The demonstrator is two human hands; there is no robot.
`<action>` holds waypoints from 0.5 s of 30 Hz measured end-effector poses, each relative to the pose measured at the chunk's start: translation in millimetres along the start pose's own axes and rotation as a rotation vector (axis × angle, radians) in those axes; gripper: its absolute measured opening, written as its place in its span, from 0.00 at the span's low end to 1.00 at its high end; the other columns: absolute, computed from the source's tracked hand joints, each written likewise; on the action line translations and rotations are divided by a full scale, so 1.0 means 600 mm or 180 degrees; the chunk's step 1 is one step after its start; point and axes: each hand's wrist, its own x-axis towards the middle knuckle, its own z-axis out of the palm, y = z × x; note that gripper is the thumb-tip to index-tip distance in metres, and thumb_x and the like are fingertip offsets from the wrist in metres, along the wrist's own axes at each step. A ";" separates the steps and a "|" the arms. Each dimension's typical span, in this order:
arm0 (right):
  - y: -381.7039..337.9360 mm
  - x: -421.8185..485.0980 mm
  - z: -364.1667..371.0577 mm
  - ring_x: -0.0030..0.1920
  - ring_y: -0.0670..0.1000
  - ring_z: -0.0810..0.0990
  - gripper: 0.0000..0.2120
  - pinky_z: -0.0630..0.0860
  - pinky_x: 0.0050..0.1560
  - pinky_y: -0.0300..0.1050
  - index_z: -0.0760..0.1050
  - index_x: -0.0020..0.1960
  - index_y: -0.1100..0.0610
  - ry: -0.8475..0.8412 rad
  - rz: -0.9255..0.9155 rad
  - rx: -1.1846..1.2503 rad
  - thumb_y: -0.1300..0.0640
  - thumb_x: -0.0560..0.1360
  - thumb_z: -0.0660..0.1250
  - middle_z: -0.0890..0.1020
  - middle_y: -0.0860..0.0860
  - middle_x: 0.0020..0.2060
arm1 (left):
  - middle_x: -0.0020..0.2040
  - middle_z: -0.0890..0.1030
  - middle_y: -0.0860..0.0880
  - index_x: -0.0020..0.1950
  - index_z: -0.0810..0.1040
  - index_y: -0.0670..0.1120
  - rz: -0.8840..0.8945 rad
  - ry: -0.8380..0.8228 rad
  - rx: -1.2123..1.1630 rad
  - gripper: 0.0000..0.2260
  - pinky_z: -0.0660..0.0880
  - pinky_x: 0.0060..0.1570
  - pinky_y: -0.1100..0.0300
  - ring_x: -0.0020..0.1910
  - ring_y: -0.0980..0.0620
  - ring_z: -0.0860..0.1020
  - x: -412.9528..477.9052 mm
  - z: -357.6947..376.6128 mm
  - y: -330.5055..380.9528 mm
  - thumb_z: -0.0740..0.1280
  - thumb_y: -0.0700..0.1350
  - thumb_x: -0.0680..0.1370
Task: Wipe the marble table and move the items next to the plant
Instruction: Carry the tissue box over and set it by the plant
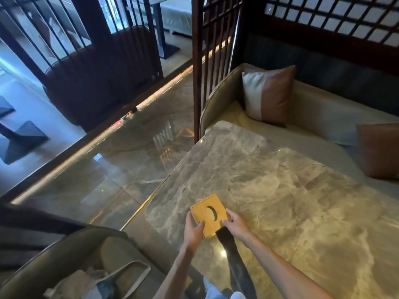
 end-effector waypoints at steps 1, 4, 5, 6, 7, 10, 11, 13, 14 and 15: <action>0.002 0.002 0.001 0.69 0.51 0.71 0.28 0.67 0.67 0.43 0.60 0.76 0.57 -0.0042 0.0003 -0.0006 0.59 0.78 0.64 0.72 0.52 0.70 | 0.64 0.69 0.52 0.76 0.55 0.49 0.0004 -0.0020 -0.0045 0.27 0.74 0.56 0.48 0.59 0.48 0.74 0.009 -0.002 0.003 0.62 0.40 0.80; 0.023 0.023 0.000 0.69 0.50 0.72 0.29 0.68 0.70 0.46 0.62 0.75 0.54 -0.0146 -0.0049 -0.0110 0.56 0.76 0.64 0.71 0.50 0.71 | 0.76 0.62 0.48 0.77 0.52 0.56 -0.0103 -0.0014 -0.0003 0.33 0.73 0.63 0.38 0.69 0.42 0.70 0.059 -0.015 0.014 0.65 0.42 0.78; 0.032 0.031 -0.002 0.68 0.49 0.72 0.29 0.69 0.70 0.47 0.62 0.75 0.53 -0.0188 -0.0040 -0.0143 0.54 0.75 0.64 0.71 0.49 0.71 | 0.77 0.60 0.48 0.77 0.52 0.57 -0.0140 -0.0058 0.0030 0.33 0.74 0.61 0.36 0.71 0.41 0.67 0.073 -0.018 0.016 0.65 0.41 0.78; 0.038 0.035 -0.002 0.67 0.49 0.73 0.30 0.70 0.69 0.47 0.63 0.75 0.51 -0.0218 -0.0021 -0.0139 0.53 0.74 0.64 0.72 0.49 0.71 | 0.76 0.61 0.48 0.77 0.53 0.57 -0.0197 -0.0116 0.0039 0.32 0.76 0.56 0.37 0.70 0.40 0.68 0.078 -0.019 0.022 0.64 0.40 0.79; 0.037 0.032 -0.001 0.66 0.49 0.74 0.31 0.71 0.67 0.46 0.62 0.75 0.50 -0.0224 0.0013 -0.0093 0.53 0.73 0.64 0.73 0.49 0.70 | 0.73 0.64 0.48 0.77 0.54 0.56 -0.0263 -0.0178 0.0059 0.30 0.79 0.49 0.40 0.67 0.40 0.71 0.079 -0.018 0.029 0.63 0.38 0.79; 0.032 0.030 0.001 0.65 0.48 0.74 0.32 0.71 0.64 0.43 0.62 0.75 0.50 -0.0193 0.0082 0.0076 0.56 0.73 0.64 0.73 0.48 0.69 | 0.71 0.65 0.43 0.74 0.60 0.55 -0.0382 -0.0258 0.0222 0.27 0.81 0.36 0.46 0.57 0.43 0.73 0.082 -0.012 0.034 0.60 0.35 0.80; 0.035 0.034 0.001 0.65 0.48 0.74 0.31 0.72 0.65 0.43 0.63 0.75 0.50 -0.0186 0.0085 0.0098 0.57 0.72 0.64 0.73 0.47 0.69 | 0.70 0.65 0.42 0.73 0.61 0.56 -0.0358 -0.0230 0.0276 0.27 0.81 0.36 0.44 0.57 0.43 0.74 0.087 -0.011 0.029 0.60 0.33 0.79; 0.047 0.047 0.000 0.63 0.47 0.76 0.30 0.74 0.64 0.44 0.66 0.73 0.49 -0.0170 0.0078 0.0132 0.56 0.71 0.64 0.76 0.47 0.67 | 0.70 0.65 0.43 0.71 0.63 0.57 -0.0281 -0.0137 0.0452 0.28 0.82 0.39 0.41 0.58 0.40 0.74 0.095 -0.007 0.020 0.59 0.32 0.77; 0.056 0.056 -0.001 0.62 0.47 0.77 0.30 0.74 0.63 0.44 0.68 0.72 0.50 -0.0153 0.0070 0.0155 0.57 0.69 0.64 0.77 0.48 0.66 | 0.69 0.65 0.44 0.70 0.63 0.57 -0.0253 -0.0119 0.0517 0.28 0.82 0.40 0.39 0.59 0.39 0.74 0.096 -0.004 0.018 0.59 0.32 0.76; 0.063 0.063 -0.004 0.62 0.48 0.78 0.30 0.75 0.63 0.43 0.69 0.71 0.51 -0.0138 0.0060 0.0164 0.57 0.68 0.64 0.78 0.48 0.65 | 0.67 0.66 0.45 0.70 0.64 0.57 -0.0238 -0.0100 0.0562 0.28 0.81 0.40 0.38 0.58 0.39 0.74 0.095 0.001 0.017 0.59 0.31 0.75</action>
